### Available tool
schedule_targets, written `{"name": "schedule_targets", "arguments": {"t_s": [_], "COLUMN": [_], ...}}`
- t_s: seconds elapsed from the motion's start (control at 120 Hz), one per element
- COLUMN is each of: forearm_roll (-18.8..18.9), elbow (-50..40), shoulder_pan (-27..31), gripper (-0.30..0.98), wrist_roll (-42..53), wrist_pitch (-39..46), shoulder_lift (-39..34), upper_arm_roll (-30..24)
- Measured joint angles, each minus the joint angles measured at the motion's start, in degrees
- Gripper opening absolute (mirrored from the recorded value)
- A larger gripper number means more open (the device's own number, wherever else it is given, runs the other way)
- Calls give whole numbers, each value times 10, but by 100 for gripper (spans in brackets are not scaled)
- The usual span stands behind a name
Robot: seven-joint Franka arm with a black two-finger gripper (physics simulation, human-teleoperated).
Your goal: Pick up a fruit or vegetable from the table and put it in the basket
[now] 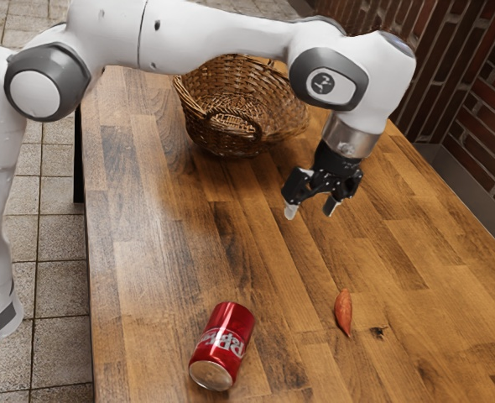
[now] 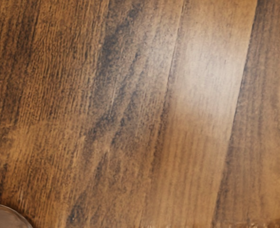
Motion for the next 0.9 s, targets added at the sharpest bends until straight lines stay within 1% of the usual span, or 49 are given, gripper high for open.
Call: {"name": "schedule_targets", "arguments": {"t_s": [0.108, 0.25, 0.442, 0.6, 0.9], "forearm_roll": [33, 50, 52, 51, 52], "elbow": [0, 0, -3, -10, -3], "shoulder_pan": [-15, -17, -14, -14, -16], "gripper": [69, 68, 69, 69, 69], "wrist_roll": [23, 61, 194, 281, 396], "wrist_pitch": [24, 58, 97, 121, 184], "shoulder_lift": [21, 38, 44, 42, 103], "upper_arm_roll": [-13, -30, -15, -13, -19]}}
